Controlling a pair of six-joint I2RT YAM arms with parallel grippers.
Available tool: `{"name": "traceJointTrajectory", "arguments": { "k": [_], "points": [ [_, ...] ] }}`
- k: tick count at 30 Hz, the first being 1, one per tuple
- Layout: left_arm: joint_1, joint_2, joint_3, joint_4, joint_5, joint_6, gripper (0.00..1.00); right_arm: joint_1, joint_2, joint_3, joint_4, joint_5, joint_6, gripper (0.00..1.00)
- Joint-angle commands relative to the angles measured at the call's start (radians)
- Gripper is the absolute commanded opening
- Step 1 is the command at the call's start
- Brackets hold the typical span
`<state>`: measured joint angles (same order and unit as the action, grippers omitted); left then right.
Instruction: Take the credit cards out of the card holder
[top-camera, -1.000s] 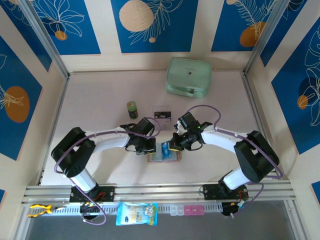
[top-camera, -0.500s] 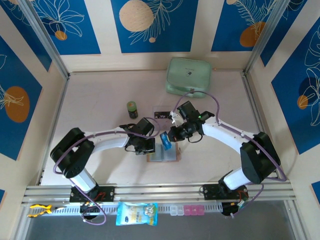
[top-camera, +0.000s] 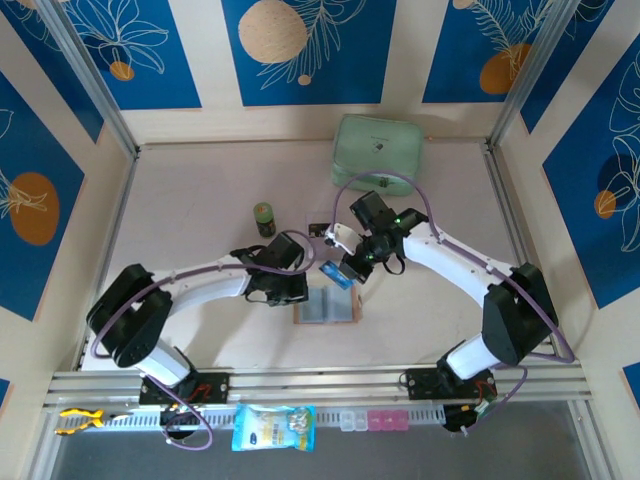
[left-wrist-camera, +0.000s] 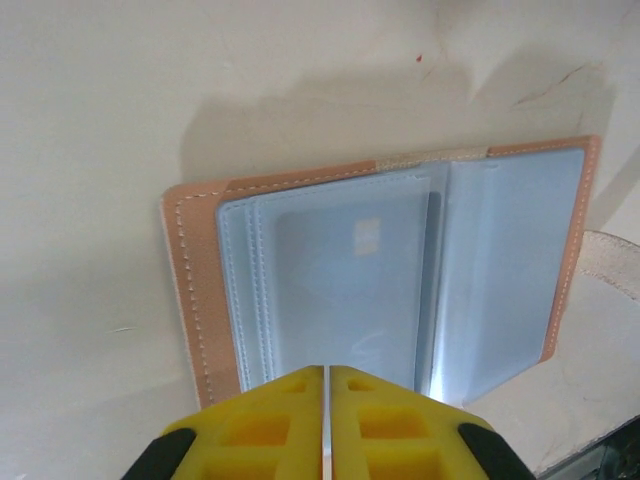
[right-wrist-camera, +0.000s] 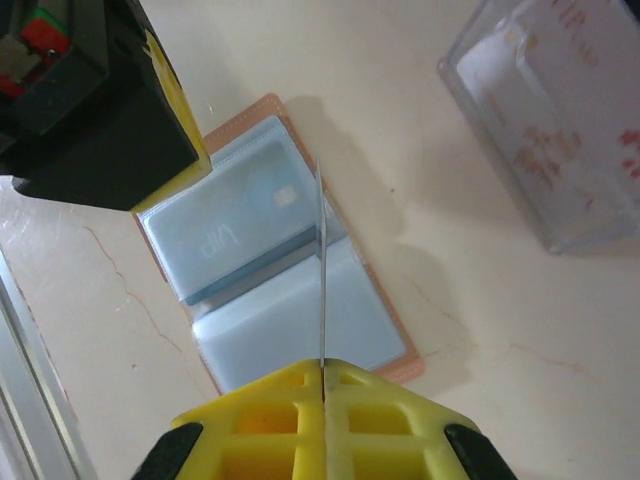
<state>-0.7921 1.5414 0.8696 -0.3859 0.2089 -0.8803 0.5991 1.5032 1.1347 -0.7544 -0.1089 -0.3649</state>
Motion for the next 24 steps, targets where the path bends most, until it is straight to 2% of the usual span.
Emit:
{"name": "traceJointTrajectory", "arguments": {
  "k": [1, 4, 12, 17, 24],
  "points": [
    [0.017, -0.065, -0.027, -0.047, -0.050, 0.020, 0.11, -0.035, 0.041, 0.071, -0.060, -0.061, -0.155, 0.00],
    [0.032, -0.111, -0.048, -0.069, -0.074, 0.018, 0.13, -0.073, 0.074, 0.135, -0.085, -0.112, -0.197, 0.00],
    [0.064, -0.199, -0.090, -0.126, -0.109, 0.027, 0.19, -0.134, 0.240, 0.382, -0.160, -0.128, -0.305, 0.00],
    [0.087, -0.240, -0.104, -0.175, -0.128, 0.027, 0.19, -0.169, 0.368, 0.558, -0.213, -0.179, -0.360, 0.00],
    [0.126, -0.295, -0.139, -0.200, -0.134, 0.024, 0.20, -0.204, 0.547, 0.785, -0.307, -0.189, -0.417, 0.00]
  ]
}}
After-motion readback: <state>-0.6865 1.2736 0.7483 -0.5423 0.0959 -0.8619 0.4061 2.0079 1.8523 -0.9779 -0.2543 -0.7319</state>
